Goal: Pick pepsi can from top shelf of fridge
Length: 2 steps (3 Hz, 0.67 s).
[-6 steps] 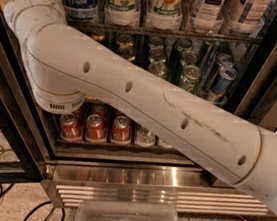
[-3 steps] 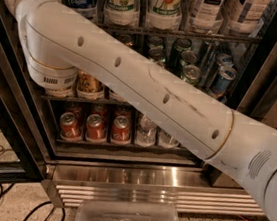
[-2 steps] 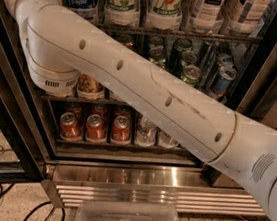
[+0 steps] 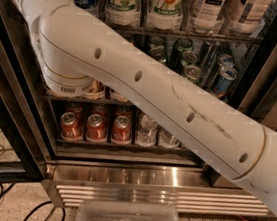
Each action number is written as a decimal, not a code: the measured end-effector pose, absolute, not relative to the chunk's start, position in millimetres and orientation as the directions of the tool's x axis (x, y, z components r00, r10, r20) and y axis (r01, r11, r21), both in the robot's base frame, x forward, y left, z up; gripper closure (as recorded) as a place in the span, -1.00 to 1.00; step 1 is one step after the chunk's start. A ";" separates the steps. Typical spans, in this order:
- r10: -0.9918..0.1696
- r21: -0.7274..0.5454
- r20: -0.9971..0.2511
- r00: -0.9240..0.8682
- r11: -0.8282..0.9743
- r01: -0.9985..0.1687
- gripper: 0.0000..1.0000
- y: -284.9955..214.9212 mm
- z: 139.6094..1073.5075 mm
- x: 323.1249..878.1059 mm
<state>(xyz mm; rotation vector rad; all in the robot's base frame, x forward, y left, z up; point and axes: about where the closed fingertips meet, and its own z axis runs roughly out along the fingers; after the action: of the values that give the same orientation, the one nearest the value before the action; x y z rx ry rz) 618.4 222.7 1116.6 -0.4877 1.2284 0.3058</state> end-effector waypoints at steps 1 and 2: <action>0.001 -0.185 -0.933 0.359 0.856 -0.483 1.00 205.5 1143.8 607.7; 0.063 -0.156 -0.930 0.361 0.823 -0.546 1.00 189.6 1164.0 592.2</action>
Offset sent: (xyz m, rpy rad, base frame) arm -0.0501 -0.0517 0.0695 0.1176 -0.0474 0.2258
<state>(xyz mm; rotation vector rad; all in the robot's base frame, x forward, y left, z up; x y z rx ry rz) 592.2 189.6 1164.0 -0.4877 1.1435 0.4129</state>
